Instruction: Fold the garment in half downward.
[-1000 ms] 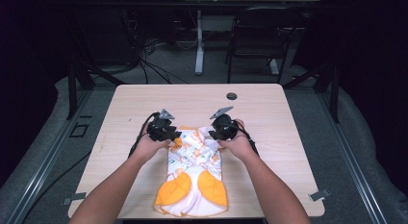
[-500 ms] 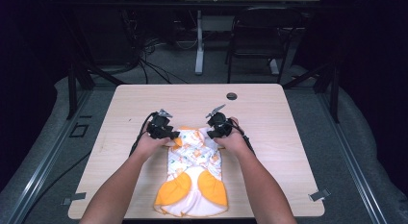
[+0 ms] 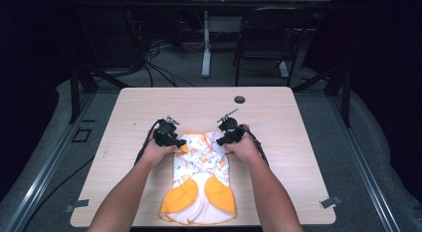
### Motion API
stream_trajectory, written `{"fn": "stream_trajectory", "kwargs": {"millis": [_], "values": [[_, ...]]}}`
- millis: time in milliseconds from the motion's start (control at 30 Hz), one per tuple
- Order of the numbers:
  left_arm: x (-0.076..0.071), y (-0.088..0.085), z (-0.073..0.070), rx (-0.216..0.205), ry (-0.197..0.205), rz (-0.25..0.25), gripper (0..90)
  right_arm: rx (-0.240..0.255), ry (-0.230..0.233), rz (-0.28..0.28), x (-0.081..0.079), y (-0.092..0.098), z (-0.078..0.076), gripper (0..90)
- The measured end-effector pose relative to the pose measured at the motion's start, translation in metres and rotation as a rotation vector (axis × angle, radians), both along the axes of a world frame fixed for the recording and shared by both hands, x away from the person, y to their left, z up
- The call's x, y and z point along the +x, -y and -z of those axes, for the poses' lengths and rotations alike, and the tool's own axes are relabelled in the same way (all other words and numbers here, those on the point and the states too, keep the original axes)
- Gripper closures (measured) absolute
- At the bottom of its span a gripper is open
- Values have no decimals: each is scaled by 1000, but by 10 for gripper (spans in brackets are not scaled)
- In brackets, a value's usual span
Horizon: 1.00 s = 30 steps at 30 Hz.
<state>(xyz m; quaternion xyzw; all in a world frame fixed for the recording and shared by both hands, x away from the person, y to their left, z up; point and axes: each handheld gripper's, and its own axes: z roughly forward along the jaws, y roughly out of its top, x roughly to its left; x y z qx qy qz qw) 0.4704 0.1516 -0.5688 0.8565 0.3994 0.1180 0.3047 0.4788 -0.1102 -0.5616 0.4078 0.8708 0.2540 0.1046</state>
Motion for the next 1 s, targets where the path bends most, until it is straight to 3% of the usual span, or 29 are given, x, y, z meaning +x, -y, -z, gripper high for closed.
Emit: {"fn": "stream_trajectory", "kwargs": {"millis": [100, 167, 333, 400, 500, 600, 867, 1000], "values": [[0, 1, 0, -20, -3, 10, 588, 5, -6, -12, 0, 0, -1, 614], [-1, 1, 0, -23, -9, 16, 658, 9, -13, -33, -2, -2, -1, 716], [0, 2, -1, -54, -39, 6, 809, 5, -17, -54, -4, -6, -2, 817], [0, 2, -1, -58, -46, -3, 829, 29, -17, -47, -6, -6, -2, 836], [0, 2, -3, -57, -46, -6, 840, 9, -17, -78, -6, -4, -7, 849], [-1, 1, -7, -64, -43, -1, 843, 35, 6, -79, -9, -1, -12, 853], [-6, -7, -29, -106, 17, 2, 846, 72, 78, -101, -16, 6, -30, 854], [-9, -9, -42, -101, 45, 17, 846, 84, 109, -101, -21, 6, -40, 854]]}}
